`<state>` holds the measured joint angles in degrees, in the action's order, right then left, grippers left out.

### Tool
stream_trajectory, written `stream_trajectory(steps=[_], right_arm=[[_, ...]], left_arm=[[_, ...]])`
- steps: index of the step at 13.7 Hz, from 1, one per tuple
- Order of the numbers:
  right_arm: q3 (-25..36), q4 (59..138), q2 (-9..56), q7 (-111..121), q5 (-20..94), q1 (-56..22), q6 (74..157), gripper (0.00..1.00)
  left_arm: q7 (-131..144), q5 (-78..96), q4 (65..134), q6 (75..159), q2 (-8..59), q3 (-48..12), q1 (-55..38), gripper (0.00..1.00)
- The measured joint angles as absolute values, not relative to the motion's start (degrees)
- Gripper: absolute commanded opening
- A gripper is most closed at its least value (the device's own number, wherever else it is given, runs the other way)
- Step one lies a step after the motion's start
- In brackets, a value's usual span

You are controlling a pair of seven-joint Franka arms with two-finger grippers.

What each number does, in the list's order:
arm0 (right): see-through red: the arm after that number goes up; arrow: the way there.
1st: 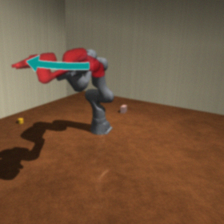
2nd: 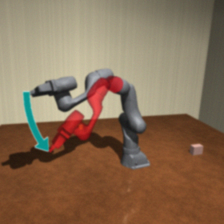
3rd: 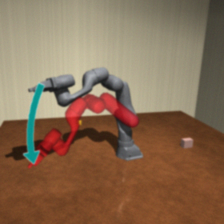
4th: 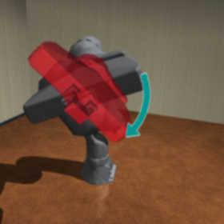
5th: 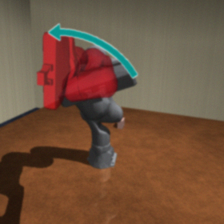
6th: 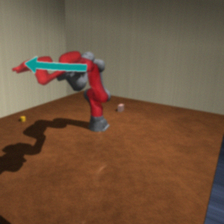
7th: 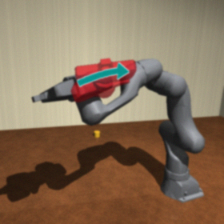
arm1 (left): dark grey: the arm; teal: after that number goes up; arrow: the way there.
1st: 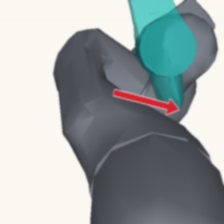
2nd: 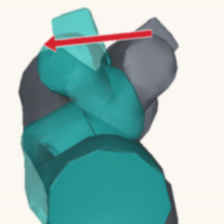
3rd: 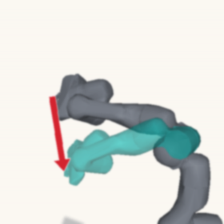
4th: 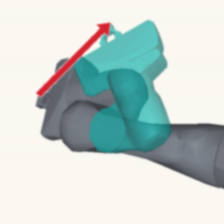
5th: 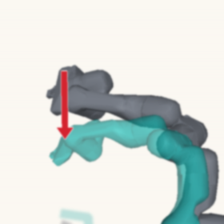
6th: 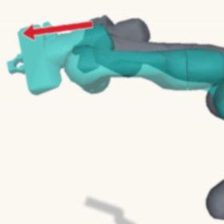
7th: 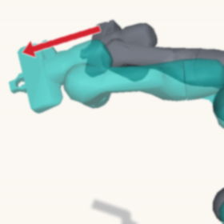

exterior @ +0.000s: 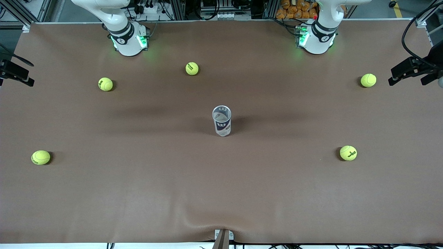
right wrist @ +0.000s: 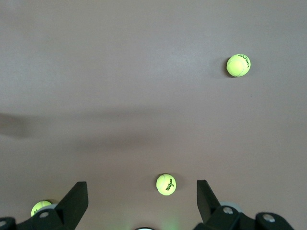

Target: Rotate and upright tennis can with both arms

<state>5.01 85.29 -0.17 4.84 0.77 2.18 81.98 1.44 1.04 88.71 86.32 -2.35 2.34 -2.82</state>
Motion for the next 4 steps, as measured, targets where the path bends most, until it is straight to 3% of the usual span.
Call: stream_trajectory(steps=[4], right_arm=[[5.02,85.29,-0.17,4.84,0.77,2.18,81.97,1.0]], left_arm=[[1.44,1.04,88.91,86.32,-2.35,2.34,-2.82,1.0]])
